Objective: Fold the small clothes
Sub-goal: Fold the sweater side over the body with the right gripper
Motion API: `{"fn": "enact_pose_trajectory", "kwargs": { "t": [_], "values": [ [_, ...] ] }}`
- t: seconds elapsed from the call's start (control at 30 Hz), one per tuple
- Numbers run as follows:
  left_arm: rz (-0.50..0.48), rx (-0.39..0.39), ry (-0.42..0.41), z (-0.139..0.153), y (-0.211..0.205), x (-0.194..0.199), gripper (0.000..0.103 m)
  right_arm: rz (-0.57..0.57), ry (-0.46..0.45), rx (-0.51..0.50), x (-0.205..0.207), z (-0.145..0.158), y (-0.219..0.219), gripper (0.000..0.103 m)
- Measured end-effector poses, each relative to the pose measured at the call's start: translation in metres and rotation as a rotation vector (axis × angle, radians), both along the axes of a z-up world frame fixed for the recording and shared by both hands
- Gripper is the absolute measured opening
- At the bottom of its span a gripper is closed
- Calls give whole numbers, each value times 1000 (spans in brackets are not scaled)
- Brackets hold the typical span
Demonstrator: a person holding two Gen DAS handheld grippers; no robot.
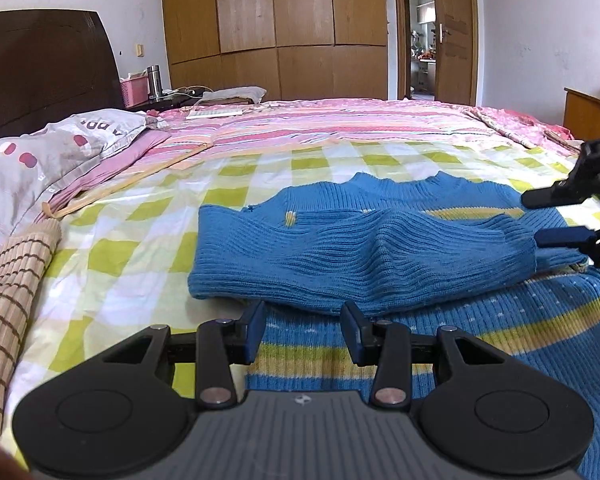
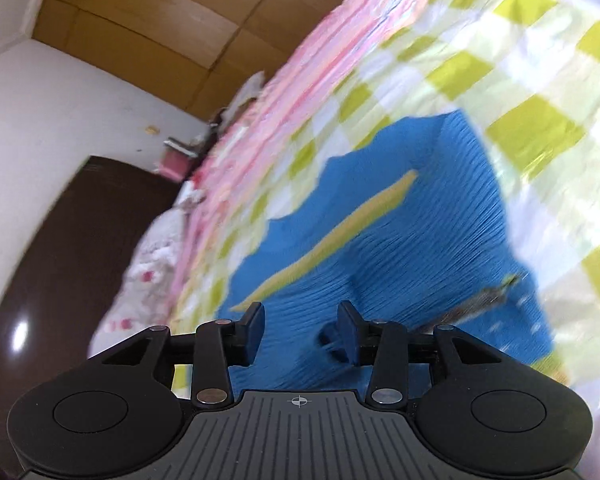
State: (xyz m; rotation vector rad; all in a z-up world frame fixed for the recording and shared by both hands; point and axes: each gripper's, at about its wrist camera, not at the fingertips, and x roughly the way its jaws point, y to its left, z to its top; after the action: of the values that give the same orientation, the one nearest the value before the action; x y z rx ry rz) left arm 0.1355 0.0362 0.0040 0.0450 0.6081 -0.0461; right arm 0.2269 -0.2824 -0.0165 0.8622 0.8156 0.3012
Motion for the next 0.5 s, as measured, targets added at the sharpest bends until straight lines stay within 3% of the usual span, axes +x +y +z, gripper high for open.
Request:
{"fn": "enact_pose_trajectory", "kwargs": {
  "t": [0.23,0.5],
  "values": [
    [-18,-3,1,3,-6,0,47,60,87,-88,25,-14,19,36],
    [-18,5,11,-1,-10,10,47,100,82,-101,27,-19,24,36]
  ]
}}
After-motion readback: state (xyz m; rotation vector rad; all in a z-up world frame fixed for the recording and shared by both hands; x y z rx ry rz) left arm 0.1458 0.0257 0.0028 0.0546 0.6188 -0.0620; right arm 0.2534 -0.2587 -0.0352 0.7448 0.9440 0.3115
